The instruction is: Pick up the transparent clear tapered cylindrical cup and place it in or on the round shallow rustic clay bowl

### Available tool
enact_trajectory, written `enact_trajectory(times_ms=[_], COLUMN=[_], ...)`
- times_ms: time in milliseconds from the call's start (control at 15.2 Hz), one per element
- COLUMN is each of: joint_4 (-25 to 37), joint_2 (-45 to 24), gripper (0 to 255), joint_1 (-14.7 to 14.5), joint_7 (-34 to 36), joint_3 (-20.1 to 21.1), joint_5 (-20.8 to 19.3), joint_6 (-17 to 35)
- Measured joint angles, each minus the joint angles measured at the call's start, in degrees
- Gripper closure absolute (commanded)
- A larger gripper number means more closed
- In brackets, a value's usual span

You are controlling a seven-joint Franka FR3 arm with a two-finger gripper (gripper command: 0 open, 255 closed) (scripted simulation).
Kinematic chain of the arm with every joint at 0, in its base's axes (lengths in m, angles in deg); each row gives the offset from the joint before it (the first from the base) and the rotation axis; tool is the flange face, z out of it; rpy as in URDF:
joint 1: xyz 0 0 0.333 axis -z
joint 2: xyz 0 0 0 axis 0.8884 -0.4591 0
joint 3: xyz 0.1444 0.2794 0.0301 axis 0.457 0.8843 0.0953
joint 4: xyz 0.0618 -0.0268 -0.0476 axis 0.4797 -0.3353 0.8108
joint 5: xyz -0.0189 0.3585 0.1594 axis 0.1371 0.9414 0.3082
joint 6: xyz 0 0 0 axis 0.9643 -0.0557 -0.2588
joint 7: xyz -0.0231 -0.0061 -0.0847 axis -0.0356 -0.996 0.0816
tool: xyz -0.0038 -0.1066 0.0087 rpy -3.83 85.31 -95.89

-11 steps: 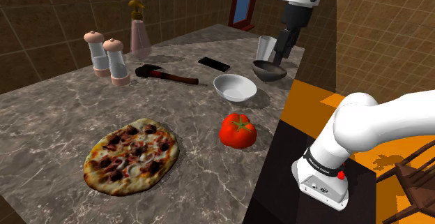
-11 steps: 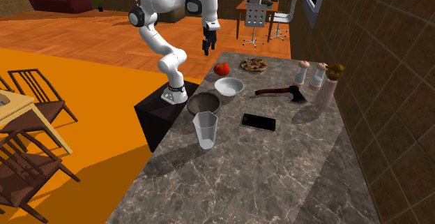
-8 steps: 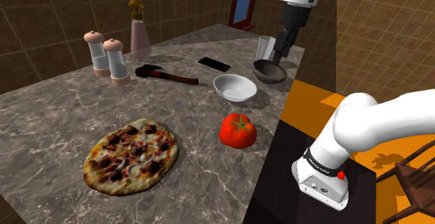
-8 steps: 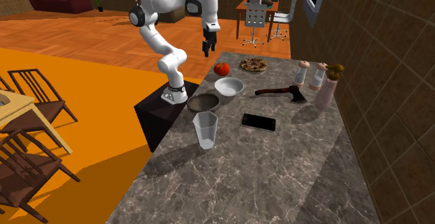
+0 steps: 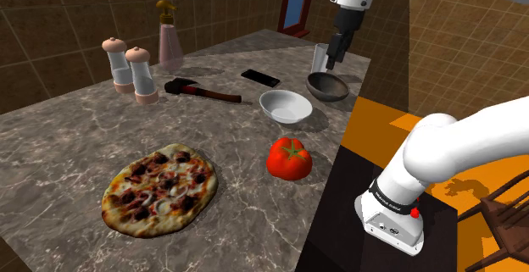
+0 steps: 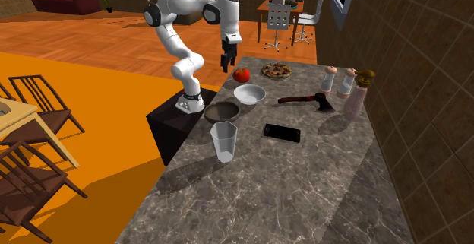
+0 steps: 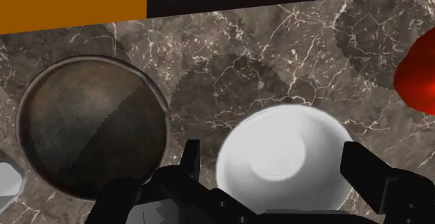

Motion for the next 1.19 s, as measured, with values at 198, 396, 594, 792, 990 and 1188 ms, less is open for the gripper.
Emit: enact_trajectory(times_ms=[198, 396, 594, 792, 990, 1188], joint_4=[1.1, 3.6, 6.7, 10.2, 14.1, 18.7], joint_2=[-3.4, -7.8, -12.8, -17.9, -22.8, -27.9], gripper=[0, 0, 0, 0, 0, 0], joint_1=[1.1, 2.1, 3.0, 3.6, 4.3, 5.1], joint_7=[-3.3, -6.4, -9.7, -12.6, -15.6, -18.9], joint_3=[-2.7, -5.3, -7.9, -10.1, -12.2, -14.2], joint_5=[-2.3, -4.0, -5.3, -6.0, -6.2, -5.8], joint_6=[2.6, 5.0, 7.3, 9.4, 11.0, 12.1])
